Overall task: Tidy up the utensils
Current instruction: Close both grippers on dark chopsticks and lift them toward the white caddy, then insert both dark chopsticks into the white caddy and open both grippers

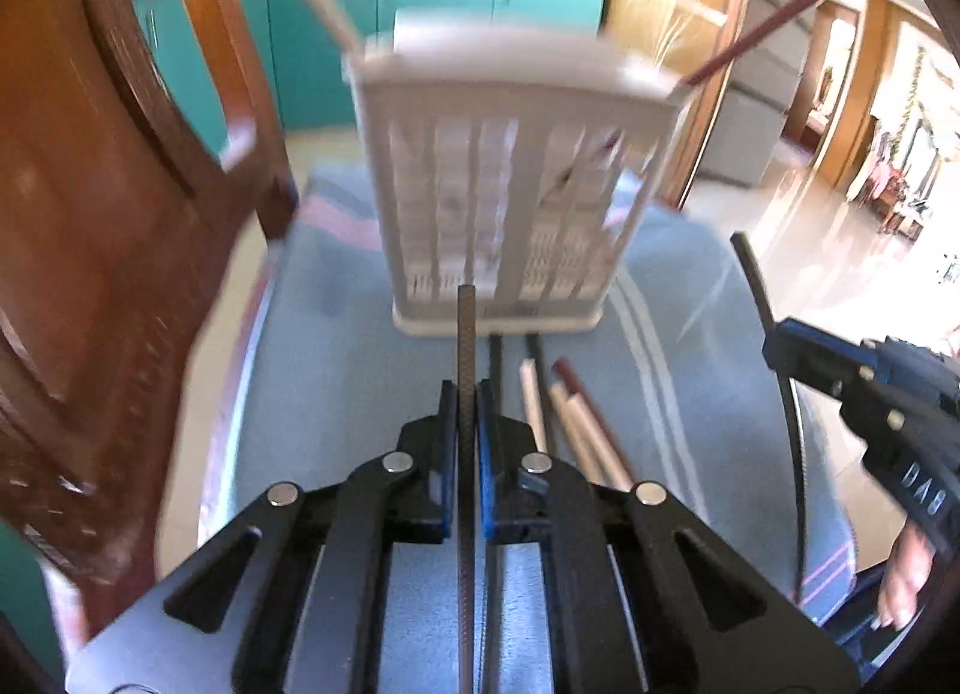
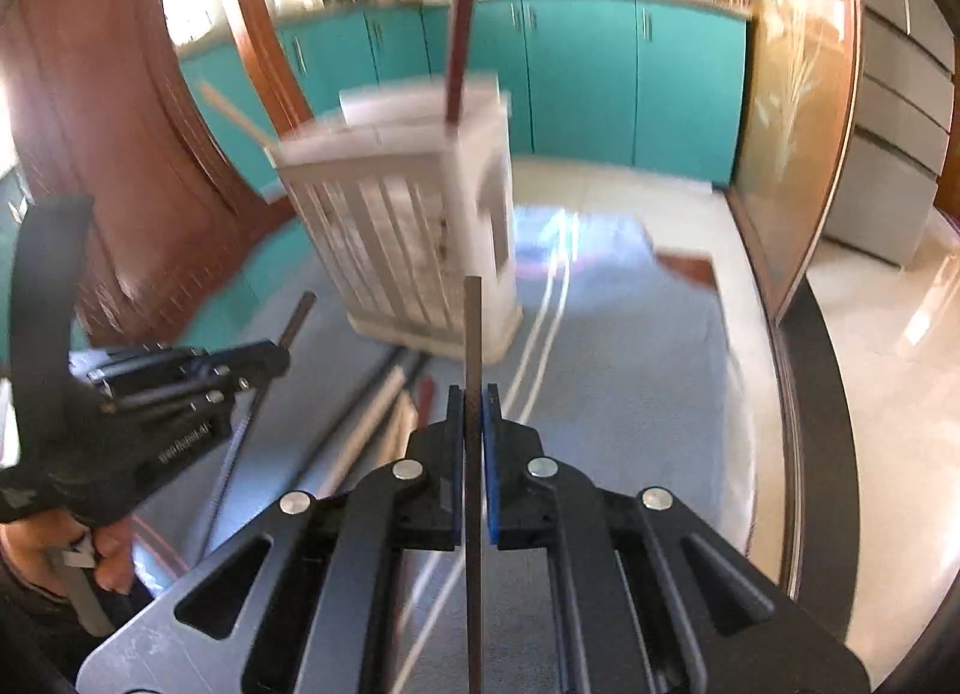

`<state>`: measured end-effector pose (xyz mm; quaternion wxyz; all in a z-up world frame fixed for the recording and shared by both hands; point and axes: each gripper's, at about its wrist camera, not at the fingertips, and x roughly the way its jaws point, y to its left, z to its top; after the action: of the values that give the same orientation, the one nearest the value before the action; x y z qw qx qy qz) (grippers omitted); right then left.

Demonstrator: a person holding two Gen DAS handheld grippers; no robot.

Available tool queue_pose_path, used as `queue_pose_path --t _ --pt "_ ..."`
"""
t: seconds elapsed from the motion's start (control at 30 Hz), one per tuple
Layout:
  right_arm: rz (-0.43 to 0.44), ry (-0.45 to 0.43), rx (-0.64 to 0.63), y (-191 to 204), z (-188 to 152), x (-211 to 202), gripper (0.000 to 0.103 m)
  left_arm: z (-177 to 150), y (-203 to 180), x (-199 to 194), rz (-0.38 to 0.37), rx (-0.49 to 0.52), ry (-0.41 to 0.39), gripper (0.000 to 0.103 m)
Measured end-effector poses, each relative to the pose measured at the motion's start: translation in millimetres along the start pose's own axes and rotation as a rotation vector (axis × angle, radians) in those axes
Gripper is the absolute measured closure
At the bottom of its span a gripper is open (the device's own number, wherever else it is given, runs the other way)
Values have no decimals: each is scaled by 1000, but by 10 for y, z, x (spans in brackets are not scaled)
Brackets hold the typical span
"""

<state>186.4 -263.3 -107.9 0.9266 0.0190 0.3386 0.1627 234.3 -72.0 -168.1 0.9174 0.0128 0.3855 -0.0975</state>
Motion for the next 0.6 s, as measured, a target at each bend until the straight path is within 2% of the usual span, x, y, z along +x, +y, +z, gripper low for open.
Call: queue_pose_path --t 0.17,0.33,0.5,0.6 --pt "74 -154 -13 -13 164 -562 97 109 10 -556 -58 1 -127 96" --pt "119 -288 22 -28 480 -1101 96 494 86 -1219 -141 -22 -266 96" --pt "158 -383 72 -55 1006 -1283 96 1010 215 -1603 -179 -59 -383 96" --pt "141 -448 112 -58 1295 -1296 96 1276 286 -1728 -174 -102 -477 96"
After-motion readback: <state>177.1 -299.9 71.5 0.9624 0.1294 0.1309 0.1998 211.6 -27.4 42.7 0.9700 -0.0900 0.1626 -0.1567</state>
